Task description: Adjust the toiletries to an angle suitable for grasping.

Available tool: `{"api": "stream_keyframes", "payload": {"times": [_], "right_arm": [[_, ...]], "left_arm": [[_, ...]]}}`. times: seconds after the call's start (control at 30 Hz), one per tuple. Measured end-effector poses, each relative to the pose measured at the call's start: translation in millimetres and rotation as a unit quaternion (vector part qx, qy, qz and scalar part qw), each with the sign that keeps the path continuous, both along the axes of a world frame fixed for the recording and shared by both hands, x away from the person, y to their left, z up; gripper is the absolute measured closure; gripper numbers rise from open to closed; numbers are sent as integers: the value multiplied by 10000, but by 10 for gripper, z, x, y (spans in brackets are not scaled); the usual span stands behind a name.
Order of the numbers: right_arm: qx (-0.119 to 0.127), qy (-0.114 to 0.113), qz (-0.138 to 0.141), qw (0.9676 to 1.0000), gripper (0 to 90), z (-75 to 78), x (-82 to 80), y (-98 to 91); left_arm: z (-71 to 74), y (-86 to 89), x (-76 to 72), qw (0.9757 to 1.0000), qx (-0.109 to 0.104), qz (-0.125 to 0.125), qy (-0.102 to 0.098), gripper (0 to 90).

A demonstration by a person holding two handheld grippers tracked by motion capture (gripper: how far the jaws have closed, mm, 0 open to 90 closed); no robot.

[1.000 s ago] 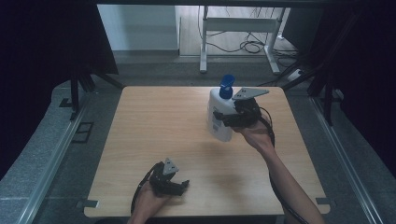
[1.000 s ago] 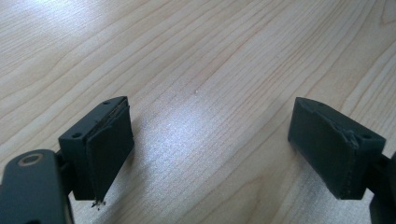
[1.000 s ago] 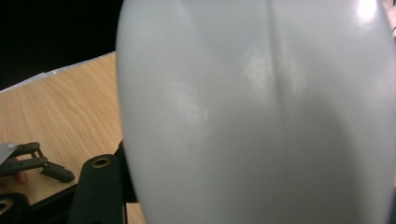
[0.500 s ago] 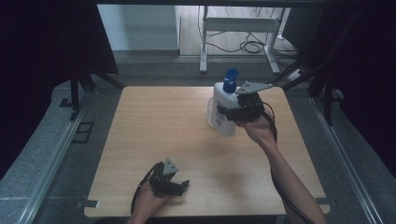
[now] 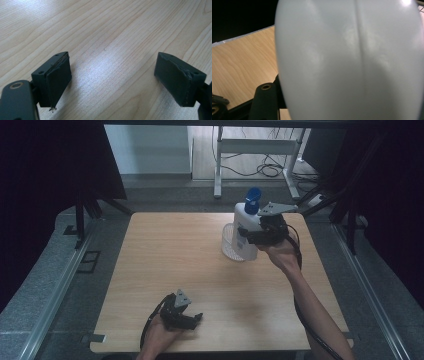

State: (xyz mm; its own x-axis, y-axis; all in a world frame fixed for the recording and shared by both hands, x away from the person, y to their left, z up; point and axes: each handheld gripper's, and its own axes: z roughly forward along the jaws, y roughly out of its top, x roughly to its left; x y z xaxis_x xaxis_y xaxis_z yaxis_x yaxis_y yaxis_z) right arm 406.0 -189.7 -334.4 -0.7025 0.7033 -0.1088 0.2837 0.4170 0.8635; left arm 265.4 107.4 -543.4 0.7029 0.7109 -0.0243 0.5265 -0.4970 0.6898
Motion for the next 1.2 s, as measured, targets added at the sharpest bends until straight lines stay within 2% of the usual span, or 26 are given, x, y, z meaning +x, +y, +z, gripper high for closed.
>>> {"api": "stream_keyframes", "payload": {"times": [0.43, 1.2], "right_arm": [[1, -118, -136, 9998, 372, 78, 73, 11], [51, -342, -347, 9988, 372, 107, 242, 23]], "left_arm": [[0, 2, 3, 10000, 10, -18, -13, 135], [1, 0, 2, 10000, 3, -14, -12, 135]]}}
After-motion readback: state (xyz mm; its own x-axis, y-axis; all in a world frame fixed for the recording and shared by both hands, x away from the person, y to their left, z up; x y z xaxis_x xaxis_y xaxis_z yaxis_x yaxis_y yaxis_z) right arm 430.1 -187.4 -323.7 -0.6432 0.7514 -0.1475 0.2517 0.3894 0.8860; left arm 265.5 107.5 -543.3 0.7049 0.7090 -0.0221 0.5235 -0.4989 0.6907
